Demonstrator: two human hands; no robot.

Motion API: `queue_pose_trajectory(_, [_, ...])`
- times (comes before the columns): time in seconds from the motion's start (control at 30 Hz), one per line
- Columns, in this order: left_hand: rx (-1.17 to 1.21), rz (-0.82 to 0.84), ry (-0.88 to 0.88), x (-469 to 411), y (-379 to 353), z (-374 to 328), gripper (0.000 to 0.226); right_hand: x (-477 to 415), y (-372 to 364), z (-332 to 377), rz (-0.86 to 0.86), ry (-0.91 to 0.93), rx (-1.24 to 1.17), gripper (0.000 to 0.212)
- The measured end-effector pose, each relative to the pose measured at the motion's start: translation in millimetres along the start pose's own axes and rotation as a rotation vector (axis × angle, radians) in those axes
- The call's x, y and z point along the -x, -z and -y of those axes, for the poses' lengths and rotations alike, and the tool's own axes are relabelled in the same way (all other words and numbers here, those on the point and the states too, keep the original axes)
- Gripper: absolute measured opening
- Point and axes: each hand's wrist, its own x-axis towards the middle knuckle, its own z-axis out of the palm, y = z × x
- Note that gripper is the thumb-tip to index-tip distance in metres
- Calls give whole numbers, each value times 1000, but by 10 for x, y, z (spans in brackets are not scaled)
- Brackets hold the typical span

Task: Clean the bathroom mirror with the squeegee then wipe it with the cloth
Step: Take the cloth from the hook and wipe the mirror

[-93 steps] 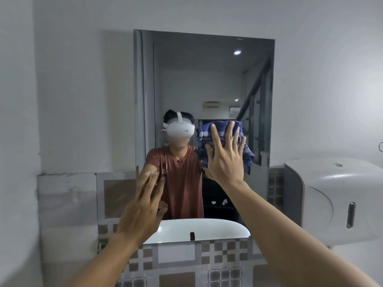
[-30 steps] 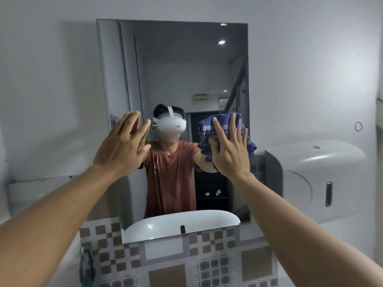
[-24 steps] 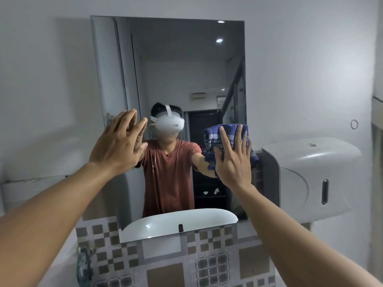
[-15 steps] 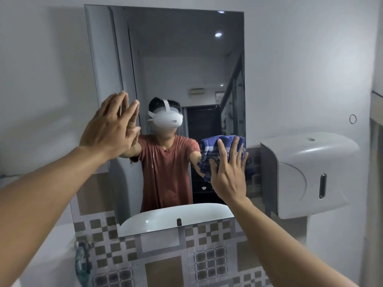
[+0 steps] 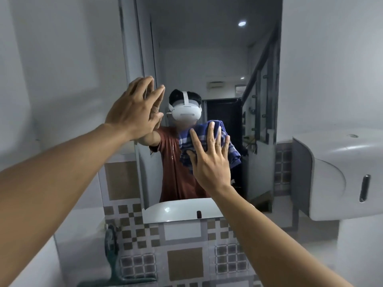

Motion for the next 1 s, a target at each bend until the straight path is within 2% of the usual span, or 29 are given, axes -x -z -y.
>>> queue_pose_trajectory(0.37, [37,46,24,-28,90,57,62,-69,-276,934,121,217,-44,60])
queue_pose_trajectory(0.5, [25,55,13,-25,93,76,64,6,-288,992,213,354,-39,66])
queue_pose_trajectory(0.73, [28,31,18,1,35,62,63,349,-347,735,260,554,-5,58])
queue_pose_trajectory(0.87, [50,3,45,114,-1,25,63,496,-342,487,242,539,43,62])
queue_pose_trajectory(1.0, [108,-20,90,465,-129,-146,61,538,-250,185,206,360,66,64])
